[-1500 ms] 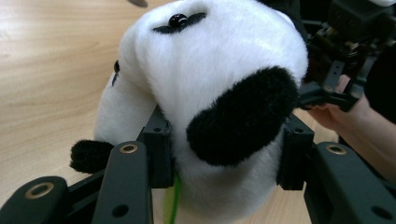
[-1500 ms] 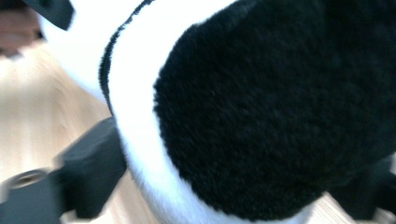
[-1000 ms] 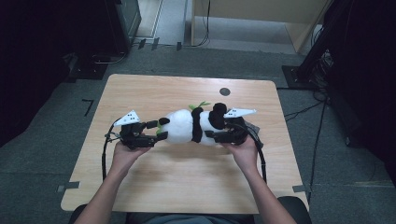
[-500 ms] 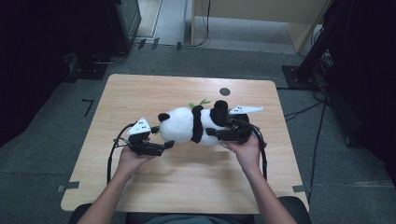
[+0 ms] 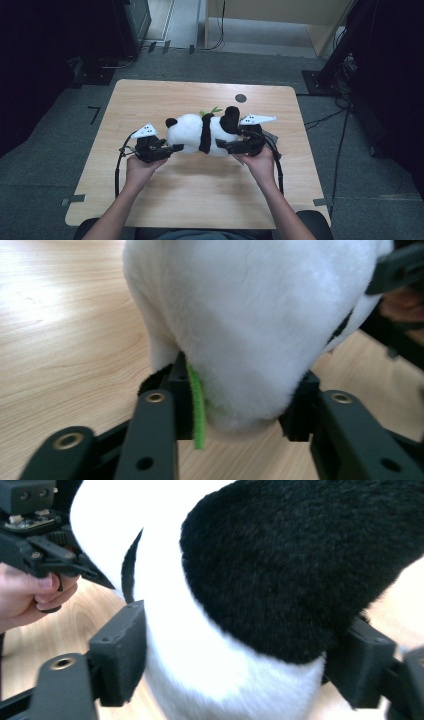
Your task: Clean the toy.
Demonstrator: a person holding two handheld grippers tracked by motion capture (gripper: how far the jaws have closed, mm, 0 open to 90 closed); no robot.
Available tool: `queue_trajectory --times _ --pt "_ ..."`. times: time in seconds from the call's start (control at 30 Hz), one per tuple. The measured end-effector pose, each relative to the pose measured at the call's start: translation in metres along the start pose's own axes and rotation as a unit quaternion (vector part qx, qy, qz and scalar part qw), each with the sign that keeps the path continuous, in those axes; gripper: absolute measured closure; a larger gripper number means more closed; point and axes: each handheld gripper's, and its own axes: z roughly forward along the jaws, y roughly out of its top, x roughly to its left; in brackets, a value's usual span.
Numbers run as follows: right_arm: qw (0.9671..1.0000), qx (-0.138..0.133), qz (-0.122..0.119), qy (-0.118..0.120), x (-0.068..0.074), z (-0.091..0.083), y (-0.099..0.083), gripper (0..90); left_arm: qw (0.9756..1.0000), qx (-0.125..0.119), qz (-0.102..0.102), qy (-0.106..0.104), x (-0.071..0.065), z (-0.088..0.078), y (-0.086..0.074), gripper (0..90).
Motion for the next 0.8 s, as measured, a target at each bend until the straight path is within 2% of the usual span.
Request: queue_trajectory --times 0.1,0.17,0.27,0.33,0.47,0.6,0.67,0.7,0.8 --pt "0.9997 -0.018 0.002 0.017 -0.004 -0.003 -0.002 16.5 0.9999 -0.009 -0.013 -0.005 0.003 -0.007 0.004 64.5" --pt "0.9994 -0.022 -0.001 0.027 -0.005 -0.005 -0.004 16.5 0.9999 -0.012 -0.01 -0.001 0.005 -0.011 0.004 65.2" --pt "0.9996 -0.019 -0.019 0.005 -0.003 -0.009 -0.006 16.8 0.9996 -0.018 -0.019 0.007 0.011 -0.017 0.005 65.8" --pt "0.9992 -0.017 -0.036 -0.009 -0.004 -0.013 -0.011 17.5 0.9989 -0.032 -0.035 0.004 0.015 -0.021 0.006 65.8" --pt "0.9993 0.002 -0.037 0.01 -0.007 -0.011 -0.023 17.8 0.9975 -0.05 -0.05 -0.004 0.013 -0.024 0.009 65.3" --pt "0.9983 0.008 -0.054 0.02 -0.001 0.002 -0.026 20.1 0.9974 -0.038 -0.053 -0.031 0.008 -0.016 0.009 63.9" --pt "0.998 0.006 -0.061 0.017 0.001 0.005 -0.026 21.5 0.9975 -0.034 -0.054 -0.029 0.006 -0.013 0.007 62.3" --pt "0.9979 0.009 -0.064 0.006 0.002 0.006 -0.026 23.3 0.9979 -0.032 -0.051 -0.024 0.006 -0.011 0.007 60.4" --pt "0.9975 0.017 -0.068 -0.009 0.003 0.006 -0.027 29.6 0.9992 -0.014 -0.035 -0.014 0.008 -0.006 0.002 51.3"
